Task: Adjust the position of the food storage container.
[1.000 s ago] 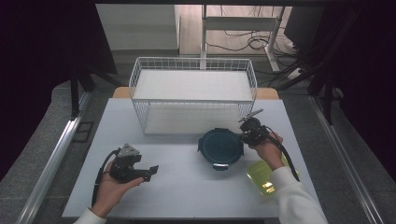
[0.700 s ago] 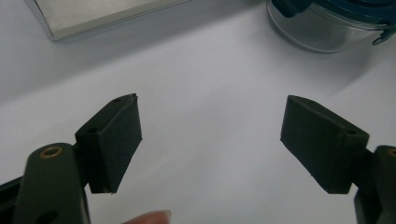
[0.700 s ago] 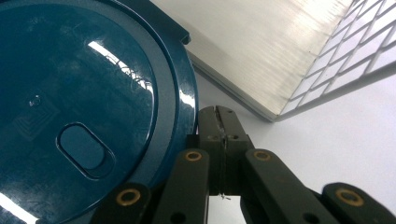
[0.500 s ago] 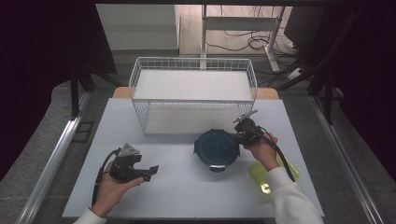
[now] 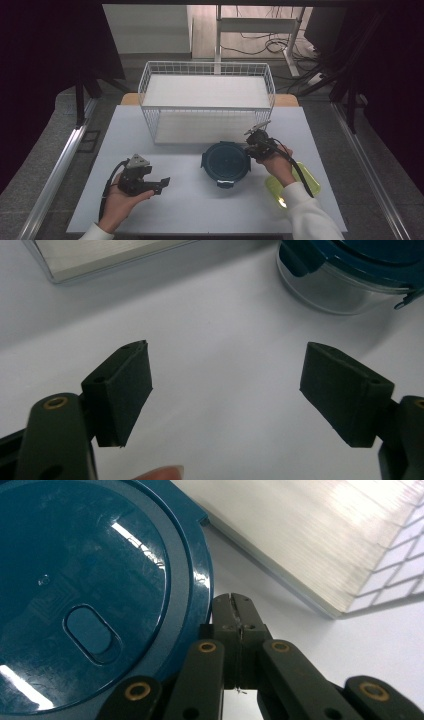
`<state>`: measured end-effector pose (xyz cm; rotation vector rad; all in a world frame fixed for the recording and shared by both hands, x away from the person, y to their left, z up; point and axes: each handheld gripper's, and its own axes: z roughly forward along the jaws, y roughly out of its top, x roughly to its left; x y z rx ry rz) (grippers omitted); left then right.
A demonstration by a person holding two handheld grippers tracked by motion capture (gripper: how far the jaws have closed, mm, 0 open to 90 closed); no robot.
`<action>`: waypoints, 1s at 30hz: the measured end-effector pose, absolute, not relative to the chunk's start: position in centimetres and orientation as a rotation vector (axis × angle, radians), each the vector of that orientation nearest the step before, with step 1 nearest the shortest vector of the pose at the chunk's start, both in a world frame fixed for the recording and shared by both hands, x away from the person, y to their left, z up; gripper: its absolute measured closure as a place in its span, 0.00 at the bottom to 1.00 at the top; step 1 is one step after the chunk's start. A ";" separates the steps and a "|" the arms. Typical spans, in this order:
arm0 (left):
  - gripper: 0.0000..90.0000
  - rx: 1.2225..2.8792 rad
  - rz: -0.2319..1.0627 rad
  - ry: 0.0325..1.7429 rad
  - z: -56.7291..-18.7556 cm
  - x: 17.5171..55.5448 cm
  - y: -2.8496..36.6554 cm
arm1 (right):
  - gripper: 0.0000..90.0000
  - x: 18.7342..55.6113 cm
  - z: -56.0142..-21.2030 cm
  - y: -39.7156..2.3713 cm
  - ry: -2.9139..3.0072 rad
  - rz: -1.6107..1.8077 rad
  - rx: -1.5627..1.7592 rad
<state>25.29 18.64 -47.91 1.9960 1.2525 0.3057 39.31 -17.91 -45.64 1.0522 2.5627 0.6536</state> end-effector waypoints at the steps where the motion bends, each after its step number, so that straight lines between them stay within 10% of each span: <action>1: 0.23 1.997 0.305 1.252 -47.9 25.3 18.6 | 0.99 39.2 -45.6 -17.8 2.566 0.651 1.050; 30: 0.23 1.995 0.301 1.249 -48.0 25.3 18.5 | 0.99 37.6 -46.0 -14.8 2.654 0.690 0.999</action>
